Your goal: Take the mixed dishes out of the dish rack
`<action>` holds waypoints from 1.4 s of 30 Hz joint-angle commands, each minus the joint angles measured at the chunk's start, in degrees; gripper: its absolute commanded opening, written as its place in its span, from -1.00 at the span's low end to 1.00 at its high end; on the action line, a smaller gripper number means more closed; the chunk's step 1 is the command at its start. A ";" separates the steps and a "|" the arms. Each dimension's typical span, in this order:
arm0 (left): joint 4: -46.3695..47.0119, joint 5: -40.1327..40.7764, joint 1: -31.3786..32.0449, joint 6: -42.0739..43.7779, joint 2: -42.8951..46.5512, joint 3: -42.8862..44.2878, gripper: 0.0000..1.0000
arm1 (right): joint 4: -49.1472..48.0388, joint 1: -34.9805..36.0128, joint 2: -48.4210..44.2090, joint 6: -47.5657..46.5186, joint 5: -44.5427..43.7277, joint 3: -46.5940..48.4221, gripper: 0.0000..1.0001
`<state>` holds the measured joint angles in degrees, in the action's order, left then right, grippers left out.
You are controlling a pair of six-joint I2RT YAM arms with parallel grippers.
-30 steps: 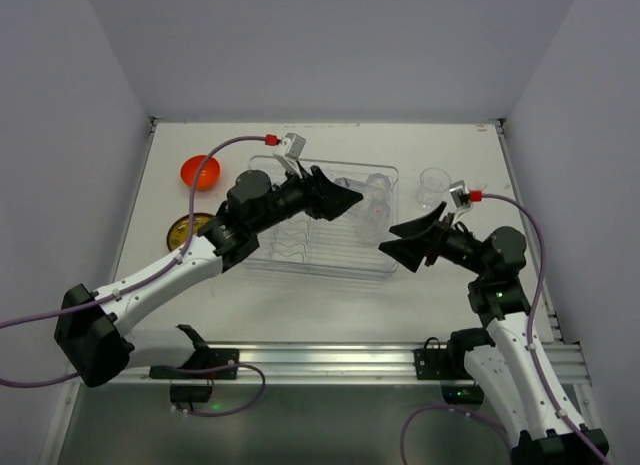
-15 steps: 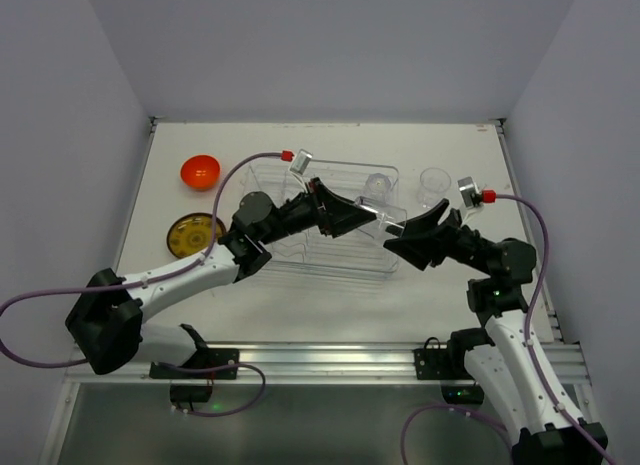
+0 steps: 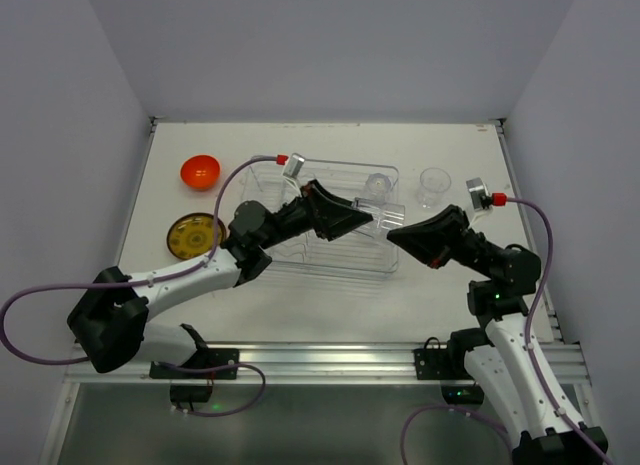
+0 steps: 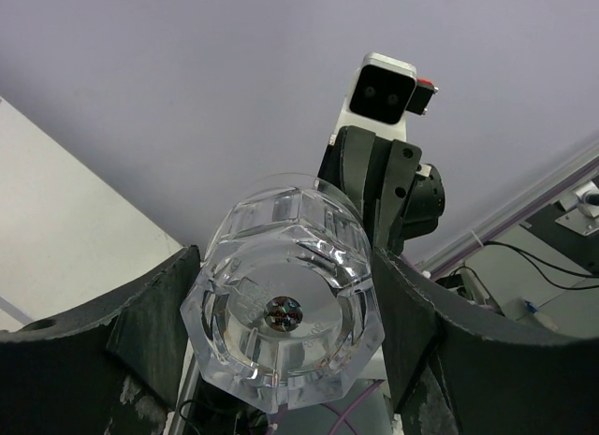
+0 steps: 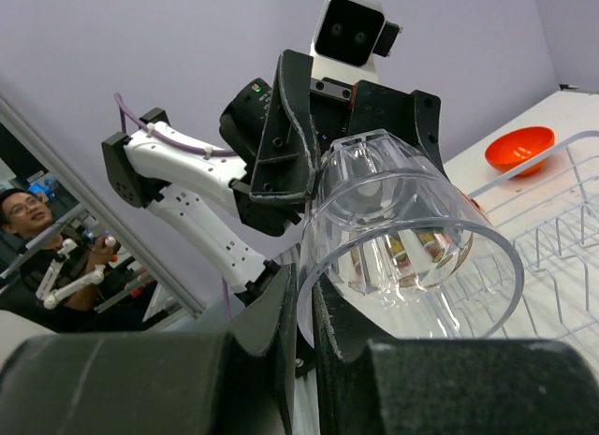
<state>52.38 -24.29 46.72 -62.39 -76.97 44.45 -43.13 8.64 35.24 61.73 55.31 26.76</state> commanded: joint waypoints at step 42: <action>-90.09 40.82 0.04 34.97 37.06 6.10 1.00 | 81.89 -12.30 33.70 -39.06 -70.08 52.85 -1.00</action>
<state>-36.34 14.41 46.92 -30.28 -41.89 53.36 36.12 2.09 62.08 23.49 -7.77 74.78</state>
